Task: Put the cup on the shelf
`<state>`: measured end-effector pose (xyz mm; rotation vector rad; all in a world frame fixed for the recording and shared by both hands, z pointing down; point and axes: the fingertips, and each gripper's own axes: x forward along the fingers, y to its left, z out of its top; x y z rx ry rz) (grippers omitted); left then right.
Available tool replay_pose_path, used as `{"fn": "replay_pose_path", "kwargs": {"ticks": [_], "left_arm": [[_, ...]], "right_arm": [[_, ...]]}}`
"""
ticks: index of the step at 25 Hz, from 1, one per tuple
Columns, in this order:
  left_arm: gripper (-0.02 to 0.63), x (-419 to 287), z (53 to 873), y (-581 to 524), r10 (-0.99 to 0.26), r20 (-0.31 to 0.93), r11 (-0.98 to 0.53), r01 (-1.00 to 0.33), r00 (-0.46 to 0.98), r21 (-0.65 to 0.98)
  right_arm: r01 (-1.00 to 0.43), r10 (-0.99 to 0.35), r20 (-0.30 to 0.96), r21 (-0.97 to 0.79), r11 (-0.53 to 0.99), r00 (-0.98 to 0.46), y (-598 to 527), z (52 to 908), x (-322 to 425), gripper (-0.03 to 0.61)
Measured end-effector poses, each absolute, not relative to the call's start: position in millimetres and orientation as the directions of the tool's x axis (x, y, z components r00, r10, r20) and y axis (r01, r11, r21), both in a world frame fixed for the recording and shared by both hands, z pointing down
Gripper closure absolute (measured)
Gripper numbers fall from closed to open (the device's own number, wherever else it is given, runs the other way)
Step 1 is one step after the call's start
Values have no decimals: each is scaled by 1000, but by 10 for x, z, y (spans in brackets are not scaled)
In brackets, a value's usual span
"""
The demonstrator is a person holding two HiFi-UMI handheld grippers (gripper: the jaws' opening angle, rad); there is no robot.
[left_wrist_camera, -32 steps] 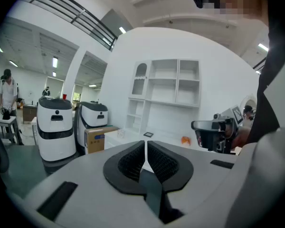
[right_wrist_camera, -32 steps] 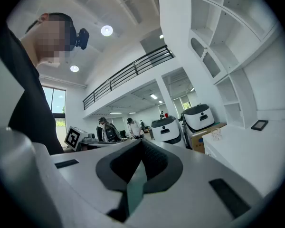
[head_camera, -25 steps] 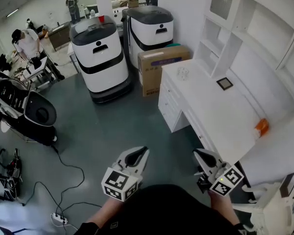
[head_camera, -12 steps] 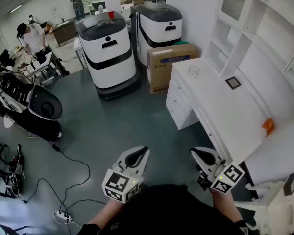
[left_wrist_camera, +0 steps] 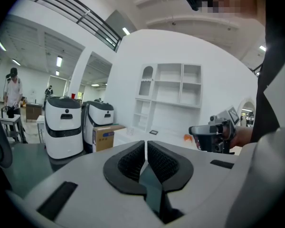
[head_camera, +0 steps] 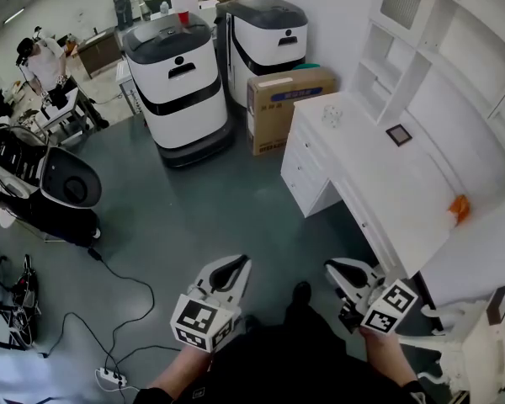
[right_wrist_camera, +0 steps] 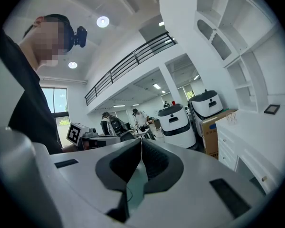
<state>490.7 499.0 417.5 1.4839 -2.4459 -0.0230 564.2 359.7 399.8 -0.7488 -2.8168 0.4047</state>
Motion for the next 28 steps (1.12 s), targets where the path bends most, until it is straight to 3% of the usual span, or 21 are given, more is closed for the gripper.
{"fn": "replay_pose_path", "kwargs": {"ticks": [15,28], "left_arm": [[586,4000,3956,4302,-827,236,547,-829,-511,118],[586,3378,3950,2972,-846,266,512,-844,-463,159]], "right_arm": [[563,620,43,-372,738,-784,2933,3928,4536,561],[531,598,42,-413,740,-800,1713,3981,4084,561]]}}
